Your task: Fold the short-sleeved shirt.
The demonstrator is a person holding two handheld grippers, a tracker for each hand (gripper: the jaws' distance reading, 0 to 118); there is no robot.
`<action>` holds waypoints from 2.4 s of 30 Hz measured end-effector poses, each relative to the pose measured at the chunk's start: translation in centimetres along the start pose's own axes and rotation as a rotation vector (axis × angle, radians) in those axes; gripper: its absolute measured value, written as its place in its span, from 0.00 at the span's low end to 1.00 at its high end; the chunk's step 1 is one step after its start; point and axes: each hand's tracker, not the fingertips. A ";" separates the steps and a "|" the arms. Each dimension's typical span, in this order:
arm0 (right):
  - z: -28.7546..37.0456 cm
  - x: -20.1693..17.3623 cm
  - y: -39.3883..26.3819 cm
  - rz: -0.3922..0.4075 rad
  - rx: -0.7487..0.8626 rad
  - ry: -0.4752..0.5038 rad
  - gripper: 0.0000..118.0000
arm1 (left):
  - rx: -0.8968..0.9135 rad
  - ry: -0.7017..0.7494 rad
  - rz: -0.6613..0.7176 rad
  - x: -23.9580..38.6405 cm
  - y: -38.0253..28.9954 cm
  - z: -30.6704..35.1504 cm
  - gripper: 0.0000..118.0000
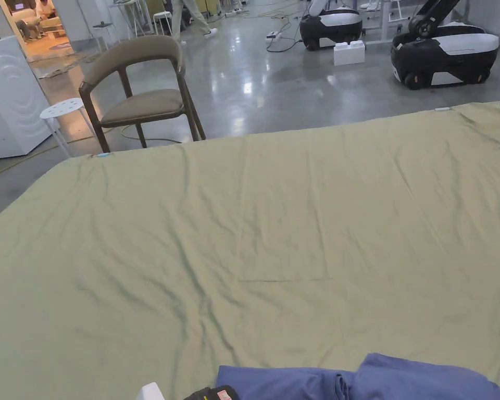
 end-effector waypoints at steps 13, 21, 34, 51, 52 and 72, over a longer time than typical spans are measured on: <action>0.5 1.3 0.1 -0.028 0.022 -0.008 0.00 | 0.285 0.119 -0.125 5.6 3.0 11.0 0.04; 0.0 0.3 0.5 -0.039 0.019 0.020 0.00 | 0.176 0.032 -0.316 13.6 -0.6 6.1 0.04; 2.2 2.4 -1.3 -0.098 0.033 -0.071 0.00 | -0.222 0.177 -0.627 18.5 -11.9 -12.2 0.25; 0.6 1.0 -2.6 -0.067 -0.070 -0.029 0.00 | -0.273 0.162 -0.530 15.7 -13.6 -15.5 0.02; 0.3 0.7 -2.5 -0.033 -0.087 -0.025 0.00 | -0.277 0.153 -0.489 16.0 -13.1 -14.7 0.02; -22.1 -4.2 1.3 0.029 -0.473 0.039 0.00 | -0.092 0.013 -0.208 7.9 -1.7 -1.7 0.75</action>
